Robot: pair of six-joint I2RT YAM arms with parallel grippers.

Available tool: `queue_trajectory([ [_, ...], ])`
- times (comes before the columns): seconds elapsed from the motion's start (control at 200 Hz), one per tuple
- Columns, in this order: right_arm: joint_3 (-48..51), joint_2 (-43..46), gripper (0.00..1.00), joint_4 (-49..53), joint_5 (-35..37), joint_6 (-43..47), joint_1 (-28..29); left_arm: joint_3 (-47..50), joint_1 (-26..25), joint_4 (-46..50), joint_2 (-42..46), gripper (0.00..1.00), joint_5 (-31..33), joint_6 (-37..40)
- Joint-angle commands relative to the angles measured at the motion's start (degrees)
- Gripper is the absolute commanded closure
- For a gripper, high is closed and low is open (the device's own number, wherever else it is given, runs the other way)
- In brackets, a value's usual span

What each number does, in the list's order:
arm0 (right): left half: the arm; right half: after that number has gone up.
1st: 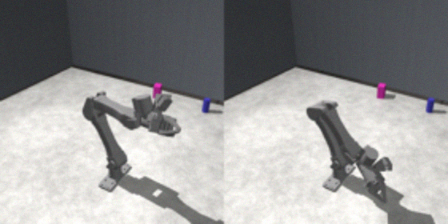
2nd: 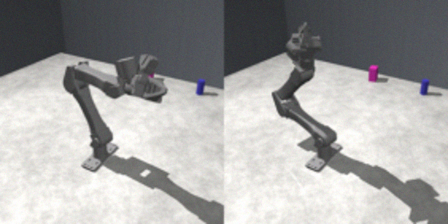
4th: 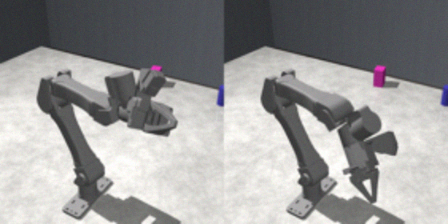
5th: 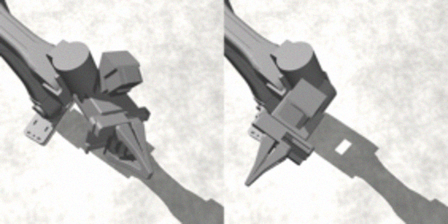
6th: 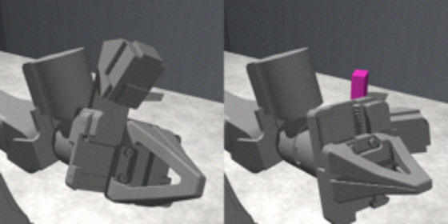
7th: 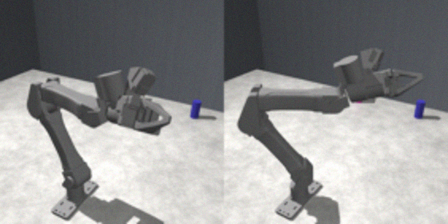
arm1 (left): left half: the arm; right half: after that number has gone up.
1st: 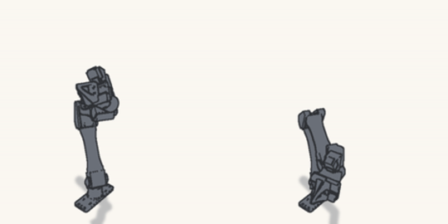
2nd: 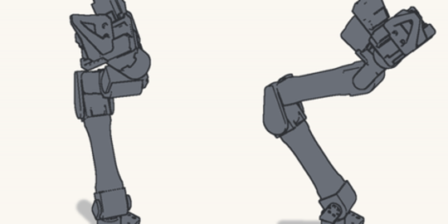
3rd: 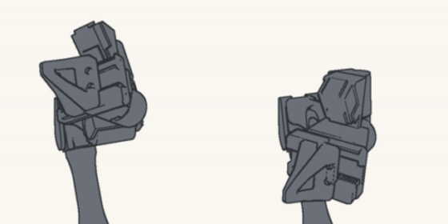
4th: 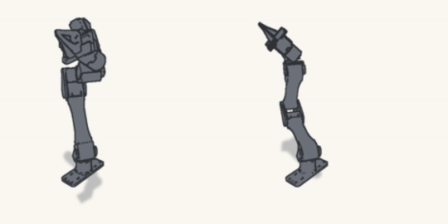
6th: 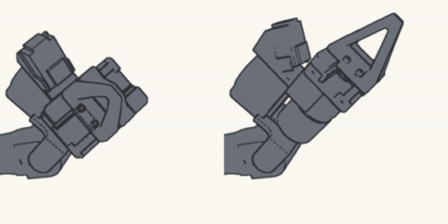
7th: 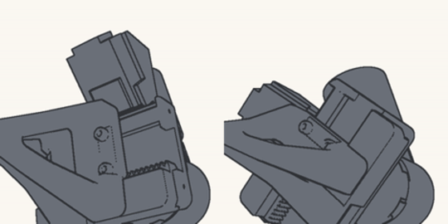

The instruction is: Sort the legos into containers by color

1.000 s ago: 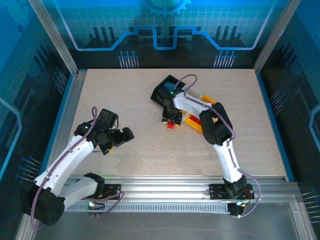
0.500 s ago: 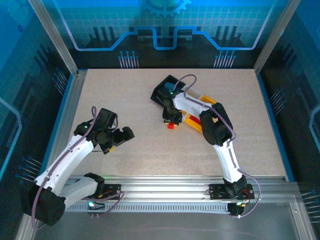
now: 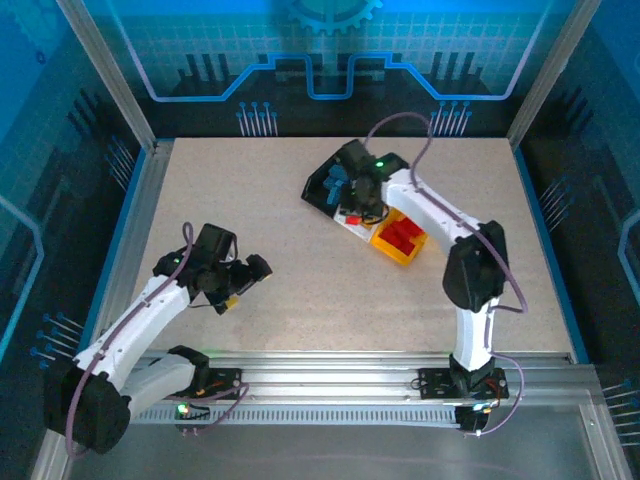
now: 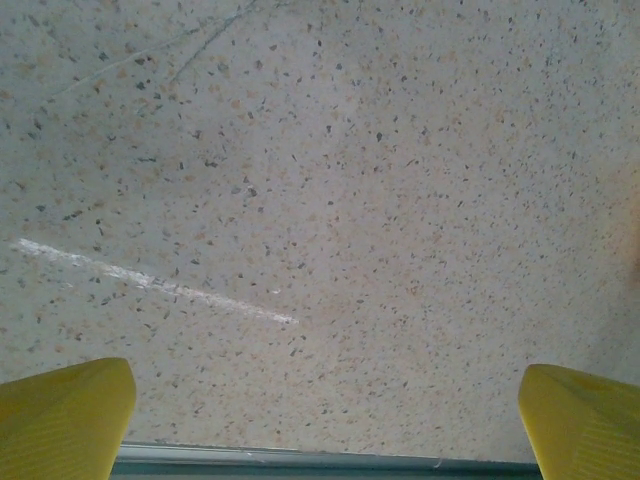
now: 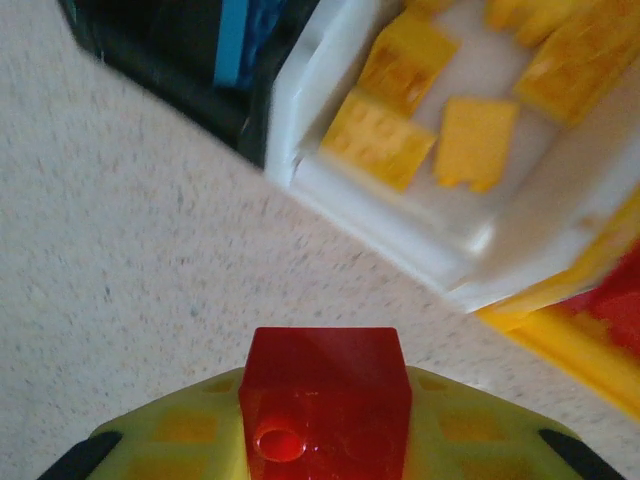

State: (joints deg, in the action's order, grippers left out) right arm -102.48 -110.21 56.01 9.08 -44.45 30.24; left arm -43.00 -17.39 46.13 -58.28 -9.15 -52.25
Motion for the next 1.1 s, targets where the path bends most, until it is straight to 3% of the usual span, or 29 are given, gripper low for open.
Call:
queue_trajectory([
  [0.0, 3.7, 3.4, 0.68, 0.6, 1.5, 1.5, -6.9, 1.6, 0.4, -1.8, 1.3, 0.01, -1.7, -3.0],
  [0.17, 7.5, 4.7, 0.68, -2.3, -0.7, 0.6, -15.6, 2.2, 0.3, -4.0, 0.1, 0.01, -2.4, -4.7],
  [0.4, 7.7, 0.6, 0.67, -3.1, -2.8, 0.9, -20.8, 1.6, 0.4, -4.4, -0.9, 0.01, -2.5, -5.6],
  [0.545, 8.1, -0.7, 0.66, -3.8, -3.6, 0.8, -21.7, 1.7, 0.4, -2.9, -0.3, 0.01, -2.0, -5.3],
  [0.805, 8.8, -1.3, 0.50, -4.3, -3.8, 0.5, -21.9, 1.5, 0.4, -3.4, -1.0, 0.01, -2.1, -5.2],
  [1.096, 9.3, -0.5, 0.45, -4.5, -3.9, 0.3, -21.9, 0.2, 0.4, -3.6, -2.8, 0.01, -2.1, -4.2],
])
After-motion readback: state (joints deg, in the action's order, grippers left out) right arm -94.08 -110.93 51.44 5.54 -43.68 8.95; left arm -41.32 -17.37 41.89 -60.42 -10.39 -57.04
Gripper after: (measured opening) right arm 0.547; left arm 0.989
